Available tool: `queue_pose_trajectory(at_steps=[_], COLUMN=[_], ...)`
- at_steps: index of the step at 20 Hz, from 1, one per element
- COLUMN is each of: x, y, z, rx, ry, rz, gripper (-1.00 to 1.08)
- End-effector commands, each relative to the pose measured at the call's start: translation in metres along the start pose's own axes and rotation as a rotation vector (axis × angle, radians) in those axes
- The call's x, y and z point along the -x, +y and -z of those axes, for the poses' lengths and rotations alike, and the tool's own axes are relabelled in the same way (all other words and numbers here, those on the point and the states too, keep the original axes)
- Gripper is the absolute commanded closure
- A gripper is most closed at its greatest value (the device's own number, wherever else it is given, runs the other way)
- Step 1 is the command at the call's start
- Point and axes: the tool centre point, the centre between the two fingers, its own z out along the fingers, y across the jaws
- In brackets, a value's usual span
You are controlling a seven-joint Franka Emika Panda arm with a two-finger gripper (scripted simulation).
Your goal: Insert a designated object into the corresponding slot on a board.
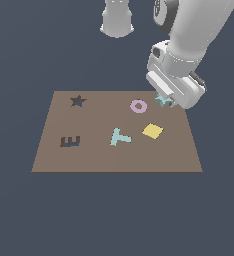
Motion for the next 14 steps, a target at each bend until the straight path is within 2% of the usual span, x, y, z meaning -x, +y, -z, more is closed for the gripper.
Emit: queue_pose_trajectory(at_steps=[1, 14], x=[0.001, 0.001], y=[-0.001, -0.001], z=[-0.001, -0.021], rx=[-0.001, -0.001], ry=[0.000, 0.000], rz=[-0.009, -0.009], gripper=[-0.92, -0.92])
